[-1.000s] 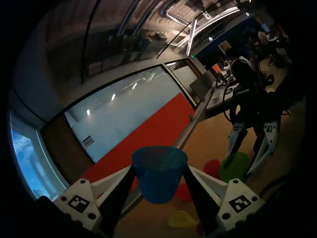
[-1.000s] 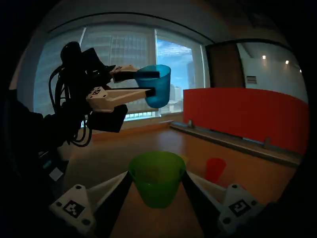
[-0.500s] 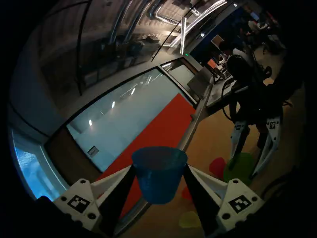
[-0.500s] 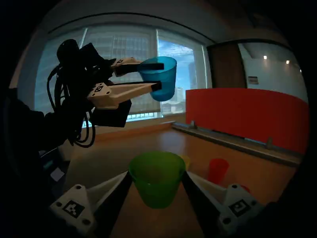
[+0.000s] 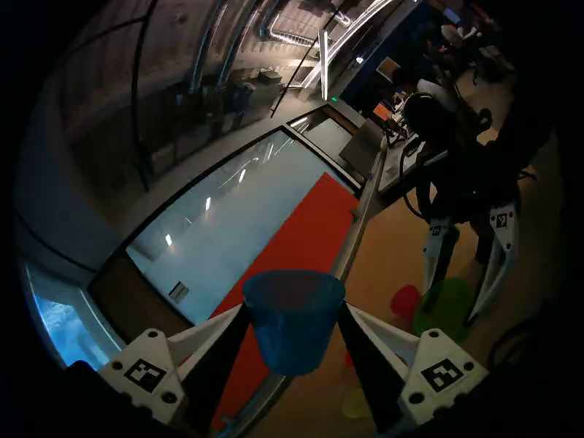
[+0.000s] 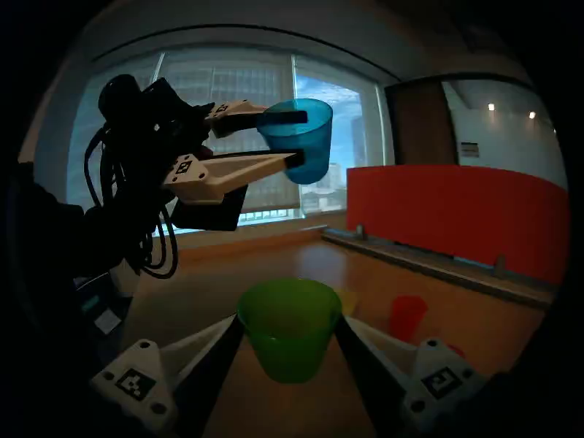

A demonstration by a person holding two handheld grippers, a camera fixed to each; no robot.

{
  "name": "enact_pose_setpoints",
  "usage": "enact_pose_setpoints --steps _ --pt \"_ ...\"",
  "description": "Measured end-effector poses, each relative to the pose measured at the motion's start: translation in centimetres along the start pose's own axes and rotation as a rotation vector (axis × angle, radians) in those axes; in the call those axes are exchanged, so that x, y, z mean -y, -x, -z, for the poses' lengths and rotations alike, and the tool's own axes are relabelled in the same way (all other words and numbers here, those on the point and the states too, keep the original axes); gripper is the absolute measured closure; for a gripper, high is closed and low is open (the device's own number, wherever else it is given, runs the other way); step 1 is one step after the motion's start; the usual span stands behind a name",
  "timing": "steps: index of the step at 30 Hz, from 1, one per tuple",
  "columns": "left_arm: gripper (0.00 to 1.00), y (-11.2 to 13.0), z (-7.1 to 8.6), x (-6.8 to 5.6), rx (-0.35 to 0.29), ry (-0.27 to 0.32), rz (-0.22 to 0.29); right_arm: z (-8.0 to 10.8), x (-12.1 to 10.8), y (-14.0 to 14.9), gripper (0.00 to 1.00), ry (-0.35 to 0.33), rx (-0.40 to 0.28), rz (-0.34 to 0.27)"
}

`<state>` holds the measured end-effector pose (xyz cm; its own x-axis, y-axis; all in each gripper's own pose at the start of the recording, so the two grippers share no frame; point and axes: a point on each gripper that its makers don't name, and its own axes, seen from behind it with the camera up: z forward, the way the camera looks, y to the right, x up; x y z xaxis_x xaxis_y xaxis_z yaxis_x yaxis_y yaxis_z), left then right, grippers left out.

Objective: Pour water

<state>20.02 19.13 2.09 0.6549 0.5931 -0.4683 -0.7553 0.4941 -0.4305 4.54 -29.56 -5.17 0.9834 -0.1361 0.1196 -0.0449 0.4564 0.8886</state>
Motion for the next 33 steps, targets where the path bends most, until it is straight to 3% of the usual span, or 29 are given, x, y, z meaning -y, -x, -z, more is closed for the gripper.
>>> enact_pose_setpoints --steps 15,33 --pt "0.15 -0.4 0.1 0.2 -0.002 -0.008 -0.1 -0.4 0.1 0.0 0.1 -0.009 0.01 0.01" --pt "0.15 -1.0 0.0 0.2 -0.008 -0.014 -0.16 -0.8 0.3 -0.3 0.1 -0.021 0.011 0.019"
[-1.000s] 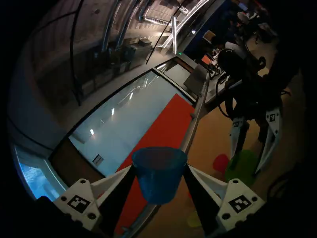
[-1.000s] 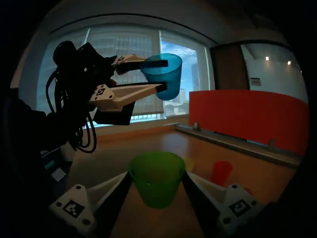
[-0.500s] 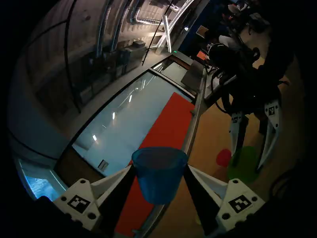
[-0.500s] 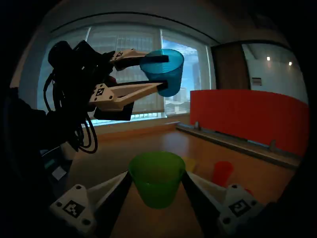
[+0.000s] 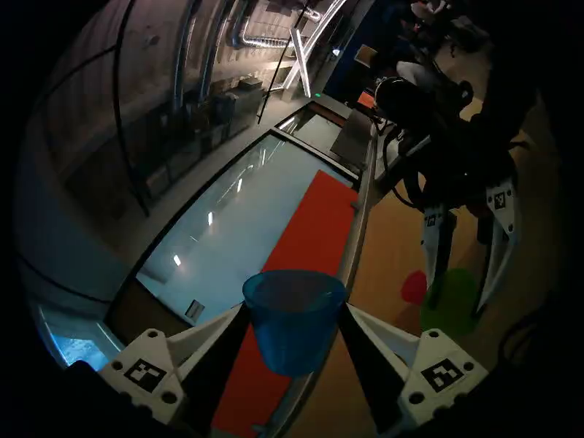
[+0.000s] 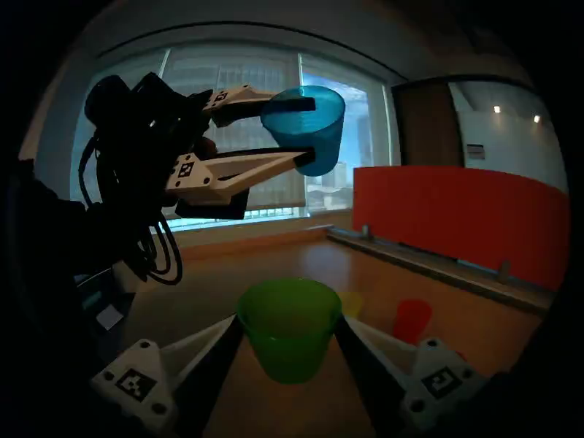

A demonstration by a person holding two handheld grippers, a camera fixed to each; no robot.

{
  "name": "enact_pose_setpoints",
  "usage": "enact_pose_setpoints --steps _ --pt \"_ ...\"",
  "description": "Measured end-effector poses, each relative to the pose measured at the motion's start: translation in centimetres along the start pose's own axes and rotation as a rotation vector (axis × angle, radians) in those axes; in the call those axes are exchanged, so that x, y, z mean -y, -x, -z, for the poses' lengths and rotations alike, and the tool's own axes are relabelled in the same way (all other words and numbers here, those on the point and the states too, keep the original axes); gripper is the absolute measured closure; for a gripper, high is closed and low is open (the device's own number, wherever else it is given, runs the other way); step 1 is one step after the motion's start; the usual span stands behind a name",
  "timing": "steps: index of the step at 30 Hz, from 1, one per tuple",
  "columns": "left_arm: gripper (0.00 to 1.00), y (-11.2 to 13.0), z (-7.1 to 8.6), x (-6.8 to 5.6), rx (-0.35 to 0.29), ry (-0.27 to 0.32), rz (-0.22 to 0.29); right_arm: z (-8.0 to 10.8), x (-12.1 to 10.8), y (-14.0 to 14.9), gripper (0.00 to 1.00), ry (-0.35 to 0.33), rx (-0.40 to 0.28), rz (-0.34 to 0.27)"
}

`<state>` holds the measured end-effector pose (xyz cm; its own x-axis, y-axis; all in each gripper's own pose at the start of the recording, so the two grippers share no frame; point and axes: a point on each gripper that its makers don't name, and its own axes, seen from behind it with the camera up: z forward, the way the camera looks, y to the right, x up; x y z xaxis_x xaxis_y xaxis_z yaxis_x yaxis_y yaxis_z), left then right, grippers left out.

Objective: Pour water

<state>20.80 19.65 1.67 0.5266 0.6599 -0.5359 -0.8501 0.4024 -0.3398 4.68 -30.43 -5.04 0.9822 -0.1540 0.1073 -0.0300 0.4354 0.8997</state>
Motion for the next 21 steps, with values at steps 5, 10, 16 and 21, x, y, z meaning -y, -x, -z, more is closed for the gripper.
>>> enact_pose_setpoints --steps 5,10,16,21 --pt "0.15 -0.28 -0.01 0.05 -0.005 -0.005 -0.017 -0.09 -0.17 -0.07 0.1 0.003 0.002 0.004" --pt "0.15 -0.52 -0.04 -0.05 -0.01 -0.002 -0.021 -0.08 -0.16 -0.15 0.1 0.003 0.0 0.004" --pt "0.15 -0.59 -0.18 -0.18 -0.012 0.002 -0.04 -0.1 -0.18 -0.09 0.1 0.003 0.0 0.003" --pt "0.15 -0.73 -0.24 -0.37 -0.013 0.006 -0.051 0.02 -0.2 -0.19 0.1 0.003 -0.003 0.003"
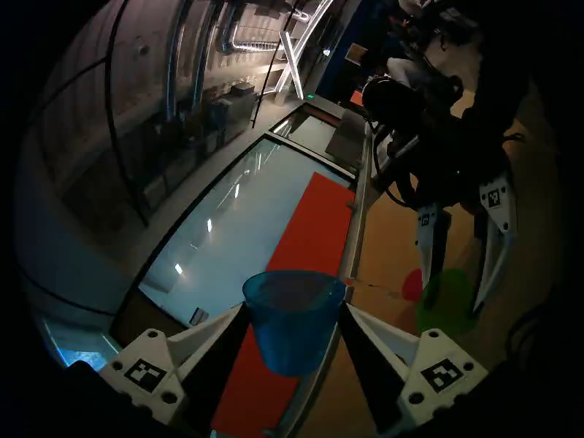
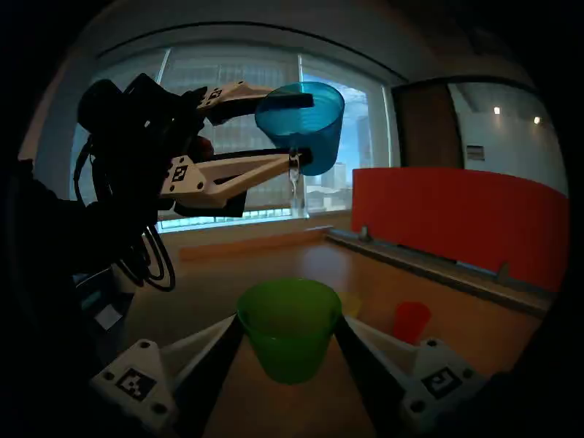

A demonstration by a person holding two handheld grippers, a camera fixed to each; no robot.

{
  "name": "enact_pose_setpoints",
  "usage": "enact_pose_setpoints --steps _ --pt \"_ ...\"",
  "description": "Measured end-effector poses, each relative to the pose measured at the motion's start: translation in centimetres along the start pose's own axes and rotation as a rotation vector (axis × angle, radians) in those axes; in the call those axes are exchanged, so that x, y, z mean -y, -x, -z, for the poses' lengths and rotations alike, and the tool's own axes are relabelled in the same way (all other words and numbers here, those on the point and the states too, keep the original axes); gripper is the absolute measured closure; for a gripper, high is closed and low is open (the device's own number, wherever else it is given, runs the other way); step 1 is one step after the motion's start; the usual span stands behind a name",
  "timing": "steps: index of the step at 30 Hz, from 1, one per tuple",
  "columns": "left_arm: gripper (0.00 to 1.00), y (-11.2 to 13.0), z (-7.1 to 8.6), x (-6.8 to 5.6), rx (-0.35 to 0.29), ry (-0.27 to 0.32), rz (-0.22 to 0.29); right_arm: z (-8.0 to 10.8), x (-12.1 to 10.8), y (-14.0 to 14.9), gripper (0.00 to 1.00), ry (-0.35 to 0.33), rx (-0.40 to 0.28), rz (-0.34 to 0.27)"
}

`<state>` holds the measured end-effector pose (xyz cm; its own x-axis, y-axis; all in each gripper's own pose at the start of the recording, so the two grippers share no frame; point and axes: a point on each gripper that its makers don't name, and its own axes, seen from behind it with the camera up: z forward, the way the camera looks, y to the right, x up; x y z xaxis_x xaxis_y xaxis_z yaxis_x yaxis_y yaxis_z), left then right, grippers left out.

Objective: Pour water

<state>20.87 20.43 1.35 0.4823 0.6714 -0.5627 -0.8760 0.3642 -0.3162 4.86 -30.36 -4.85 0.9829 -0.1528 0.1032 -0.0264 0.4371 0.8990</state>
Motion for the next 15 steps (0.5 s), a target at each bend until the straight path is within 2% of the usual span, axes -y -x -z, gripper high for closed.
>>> enact_pose_setpoints --steps 15 --pt "0.15 -0.4 -0.19 -0.01 -0.002 0.001 -0.029 0.29 -0.08 -0.2 0.1 0.002 -0.004 0.006"
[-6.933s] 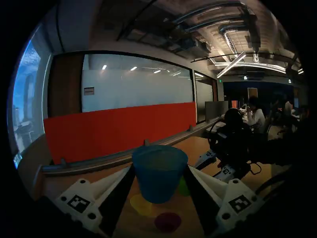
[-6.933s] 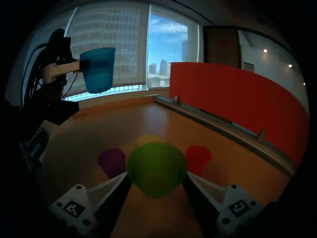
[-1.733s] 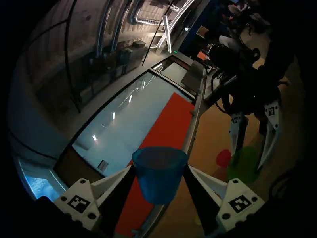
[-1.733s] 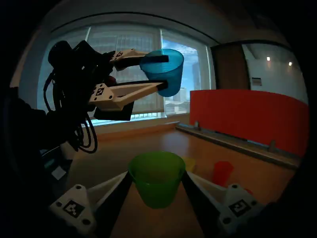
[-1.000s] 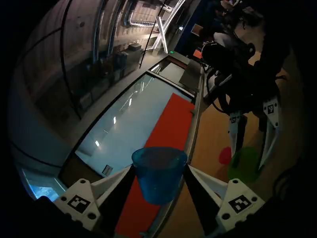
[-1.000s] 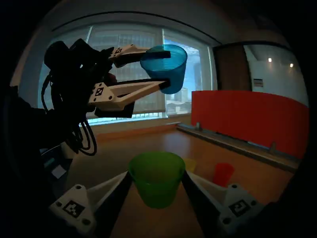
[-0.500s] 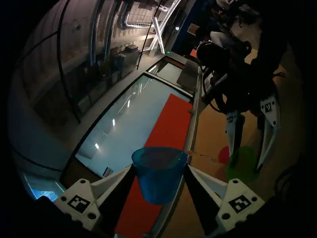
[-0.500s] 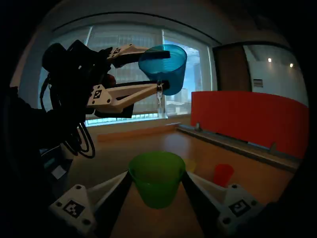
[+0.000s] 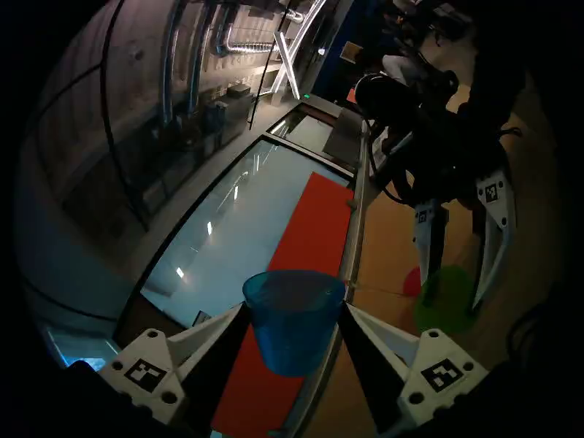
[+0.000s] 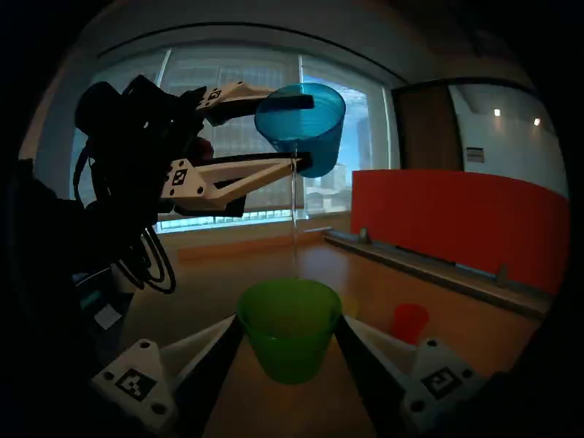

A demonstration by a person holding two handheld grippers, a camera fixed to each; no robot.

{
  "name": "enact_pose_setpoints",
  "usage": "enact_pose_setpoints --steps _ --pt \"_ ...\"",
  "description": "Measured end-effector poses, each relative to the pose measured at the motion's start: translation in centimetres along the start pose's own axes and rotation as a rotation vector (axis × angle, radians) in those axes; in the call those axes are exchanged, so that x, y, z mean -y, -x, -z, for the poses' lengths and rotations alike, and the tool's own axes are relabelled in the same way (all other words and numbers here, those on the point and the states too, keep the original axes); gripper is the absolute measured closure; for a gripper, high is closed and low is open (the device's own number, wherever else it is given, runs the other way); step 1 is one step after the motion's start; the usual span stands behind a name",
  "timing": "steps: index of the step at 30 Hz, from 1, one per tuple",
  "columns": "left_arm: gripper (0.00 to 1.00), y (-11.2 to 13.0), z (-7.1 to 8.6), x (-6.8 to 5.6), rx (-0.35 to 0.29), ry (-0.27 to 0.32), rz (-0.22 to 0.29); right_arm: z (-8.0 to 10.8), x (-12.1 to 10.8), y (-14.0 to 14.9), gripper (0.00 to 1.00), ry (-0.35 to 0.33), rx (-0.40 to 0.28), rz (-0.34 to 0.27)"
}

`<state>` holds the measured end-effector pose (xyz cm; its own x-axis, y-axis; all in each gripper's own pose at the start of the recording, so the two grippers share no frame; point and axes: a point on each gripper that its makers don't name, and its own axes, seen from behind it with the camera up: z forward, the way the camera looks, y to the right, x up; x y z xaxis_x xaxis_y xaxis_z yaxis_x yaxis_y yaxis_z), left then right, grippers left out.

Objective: Pour water

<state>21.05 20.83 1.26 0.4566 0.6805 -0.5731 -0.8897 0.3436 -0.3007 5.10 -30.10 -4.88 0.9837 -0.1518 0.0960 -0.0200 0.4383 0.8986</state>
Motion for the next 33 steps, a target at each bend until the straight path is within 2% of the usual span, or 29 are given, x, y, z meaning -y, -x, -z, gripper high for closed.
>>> enact_pose_setpoints --steps 18,33 --pt "0.15 -0.6 -0.1 -0.1 -0.002 -0.006 -0.064 0.2 -0.2 -0.4 0.1 0.004 -0.002 0.013" --pt "0.15 -1.1 0.0 0.4 -0.006 -0.014 -0.12 0.3 -0.3 -0.6 0.1 0.007 -0.01 0.016"
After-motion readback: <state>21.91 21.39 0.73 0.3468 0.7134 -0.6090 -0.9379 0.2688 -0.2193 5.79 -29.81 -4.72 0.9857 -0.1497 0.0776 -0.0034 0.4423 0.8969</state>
